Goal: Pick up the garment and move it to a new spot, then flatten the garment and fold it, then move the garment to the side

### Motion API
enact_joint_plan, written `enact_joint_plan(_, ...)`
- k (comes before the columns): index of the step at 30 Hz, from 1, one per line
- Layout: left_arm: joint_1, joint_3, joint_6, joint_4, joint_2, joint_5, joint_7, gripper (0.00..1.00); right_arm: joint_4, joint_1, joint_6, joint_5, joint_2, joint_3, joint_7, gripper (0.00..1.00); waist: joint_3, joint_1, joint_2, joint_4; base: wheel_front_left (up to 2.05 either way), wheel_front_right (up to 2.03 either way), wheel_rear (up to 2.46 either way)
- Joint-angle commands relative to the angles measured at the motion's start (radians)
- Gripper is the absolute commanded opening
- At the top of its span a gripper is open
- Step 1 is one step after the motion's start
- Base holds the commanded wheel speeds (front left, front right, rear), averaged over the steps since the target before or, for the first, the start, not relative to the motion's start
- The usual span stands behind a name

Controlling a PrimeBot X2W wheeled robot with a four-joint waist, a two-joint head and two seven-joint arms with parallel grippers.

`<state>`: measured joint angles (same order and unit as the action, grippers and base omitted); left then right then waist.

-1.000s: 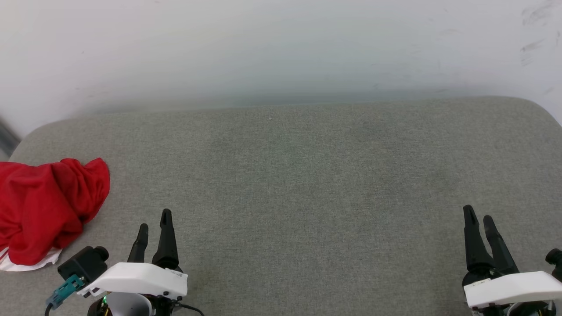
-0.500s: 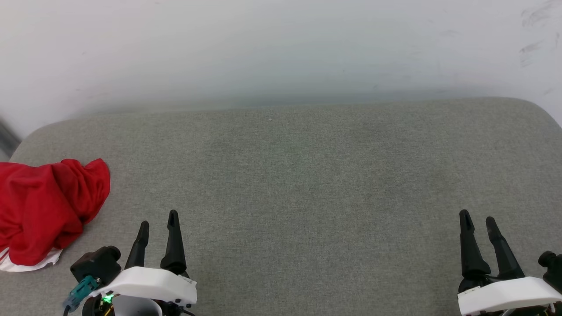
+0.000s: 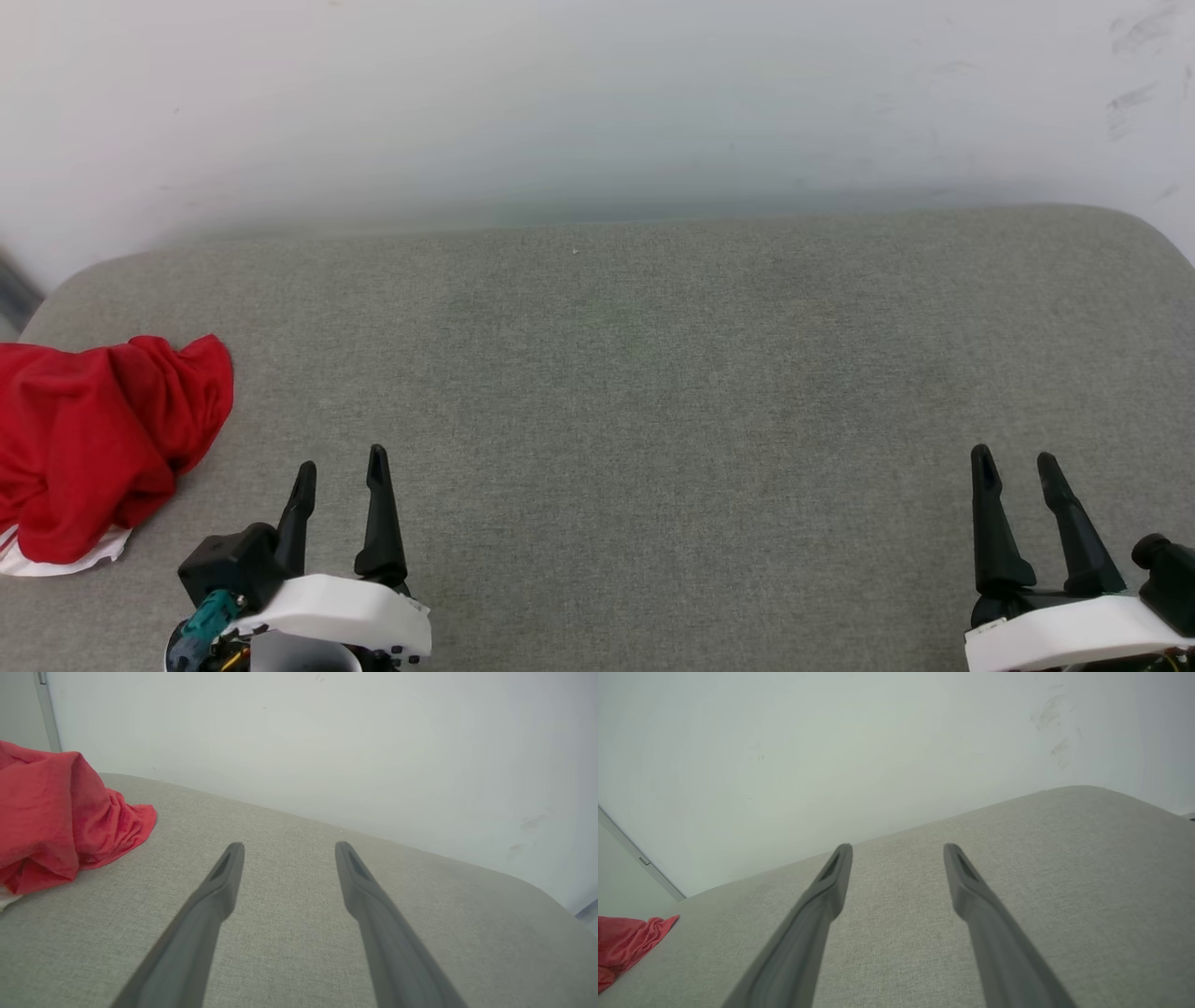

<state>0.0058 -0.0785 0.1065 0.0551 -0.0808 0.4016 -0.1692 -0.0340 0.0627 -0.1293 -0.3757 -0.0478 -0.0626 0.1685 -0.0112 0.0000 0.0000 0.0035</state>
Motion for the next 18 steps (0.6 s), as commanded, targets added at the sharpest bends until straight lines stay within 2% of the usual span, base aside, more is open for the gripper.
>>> enact_joint_plan(1,0.001,-0.005,0.005,-0.013,-0.007,-0.030,-0.009,1.00,0.015,0.007,-0.002,0.030,-0.004,0.000,0.010,1.00,-0.001,0.0000,0.0000,0.000,0.00,0.00,0.00)
enact_joint_plan(18,0.018,-0.015,-0.043,-0.044,-0.004,-0.156,-0.048,1.00,0.040,0.026,-0.002,0.166,-0.004,0.003,0.048,1.00,-0.008,0.0000,0.0000,0.000,0.00,0.00,0.00)
